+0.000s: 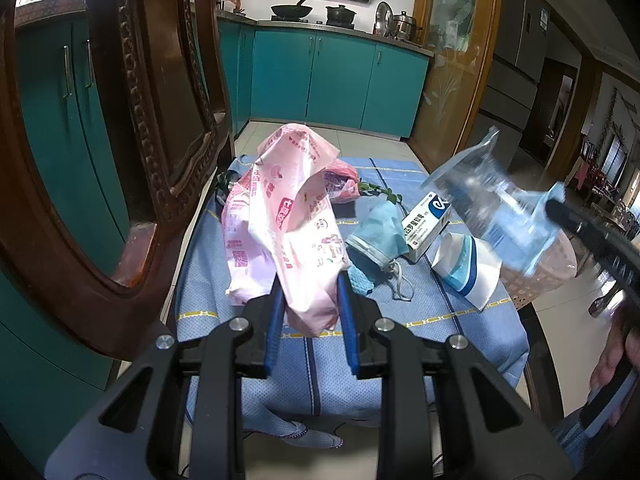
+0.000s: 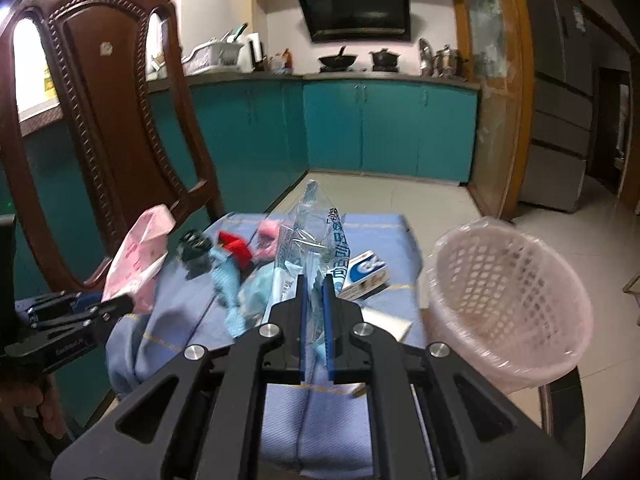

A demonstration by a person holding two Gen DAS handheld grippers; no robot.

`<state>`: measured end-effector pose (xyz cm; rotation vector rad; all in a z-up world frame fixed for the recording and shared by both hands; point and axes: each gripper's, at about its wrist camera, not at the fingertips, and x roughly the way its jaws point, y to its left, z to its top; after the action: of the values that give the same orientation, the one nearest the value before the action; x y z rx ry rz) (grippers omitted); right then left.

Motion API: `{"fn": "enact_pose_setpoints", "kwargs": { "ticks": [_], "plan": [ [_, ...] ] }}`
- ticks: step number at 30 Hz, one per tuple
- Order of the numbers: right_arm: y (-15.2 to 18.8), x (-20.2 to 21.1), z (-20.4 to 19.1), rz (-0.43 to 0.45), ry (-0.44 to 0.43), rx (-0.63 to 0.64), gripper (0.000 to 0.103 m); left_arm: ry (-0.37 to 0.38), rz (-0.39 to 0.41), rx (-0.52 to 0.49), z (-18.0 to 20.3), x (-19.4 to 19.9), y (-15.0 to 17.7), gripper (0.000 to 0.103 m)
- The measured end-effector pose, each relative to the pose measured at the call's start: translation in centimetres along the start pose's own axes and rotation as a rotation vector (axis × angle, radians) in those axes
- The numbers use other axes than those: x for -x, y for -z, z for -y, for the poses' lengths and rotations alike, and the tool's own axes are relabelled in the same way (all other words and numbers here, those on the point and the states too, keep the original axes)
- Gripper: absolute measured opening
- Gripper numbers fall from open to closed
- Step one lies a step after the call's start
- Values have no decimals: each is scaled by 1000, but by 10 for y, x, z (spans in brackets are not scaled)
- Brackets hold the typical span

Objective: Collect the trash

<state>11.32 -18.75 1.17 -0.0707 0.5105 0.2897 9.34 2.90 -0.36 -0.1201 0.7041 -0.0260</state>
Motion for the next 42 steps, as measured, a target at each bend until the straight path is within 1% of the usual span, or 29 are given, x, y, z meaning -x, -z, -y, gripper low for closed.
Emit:
{"fn": "enact_pose_setpoints", "kwargs": {
  "ticks": [2,5,7,10,11,12,14,15,16,17,18,19,20,22,23,26,28,29,31,32,33,34,35,37,38,41,42],
  "plan": [
    [-6,4,14,29,41,-15,8,-1,0,-1,0,0,0,26],
    [-16,8,46,67,124,-55,8,0,-4,0,0,-1,0,26],
    [-21,7,74,85,192,-94,8,0,-7,0,-1,-1,0,26],
    [-25,-4,113,83,275,-146,8,-2,-15,-7,0,-3,1,26],
    [-24,-9,123,72,288,-155,11,-1,-15,-9,1,-4,0,26],
    [-22,-19,135,46,298,-159,15,0,-15,-15,3,-4,0,26],
    [-16,-31,149,5,341,-169,47,4,-14,-27,6,-5,1,26],
    [-14,-32,154,-7,375,-185,51,9,-13,-34,9,-6,1,26],
    [-13,-26,159,8,401,-218,55,12,-11,-43,11,-6,1,26],
    [-13,-20,160,28,400,-233,61,13,-12,-50,14,-7,1,26],
    [-15,-6,162,76,399,-256,65,22,-15,-56,18,-7,1,26],
    [-16,7,163,123,412,-278,75,36,-19,-65,24,-7,-1,26],
    [-15,20,165,166,425,-308,83,50,-17,-79,32,-5,-3,26],
    [-12,39,171,229,447,-370,89,80,-11,-101,47,-3,-7,26],
    [-11,47,173,253,463,-395,90,106,-15,-116,59,-3,-10,26],
    [-9,55,179,283,491,-423,90,233,-54,-149,110,-13,-30,26],
    [-6,62,188,311,496,-471,90,313,-76,-187,157,-24,-47,27],
    [-3,66,191,323,499,-492,91,342,-74,-202,179,-29,-54,27],
    [1,73,198,360,519,-523,91,377,-71,-235,218,-41,-65,28],
    [3,77,201,369,524,-533,91,401,-83,-251,244,-53,-73,36],
    [7,82,204,379,528,-546,91,426,-104,-259,262,-65,-78,48],
    [9,85,207,387,528,-560,91,429,-125,-265,274,-77,-81,84],
    [10,85,209,386,525,-564,91,414,-142,-268,283,-89,-83,95],
    [9,81,211,367,517,-561,91,360,-145,-265,284,-101,-83,95],
    [9,79,212,357,507,-559,91,337,-132,-252,276,-99,-81,95],
    [9,79,206,345,487,-539,91,322,-91,-229,243,-82,-75,95],
    [8,77,203,341,475,-526,91,295,-61,-229,224,-71,-73,95]
  ]
}}
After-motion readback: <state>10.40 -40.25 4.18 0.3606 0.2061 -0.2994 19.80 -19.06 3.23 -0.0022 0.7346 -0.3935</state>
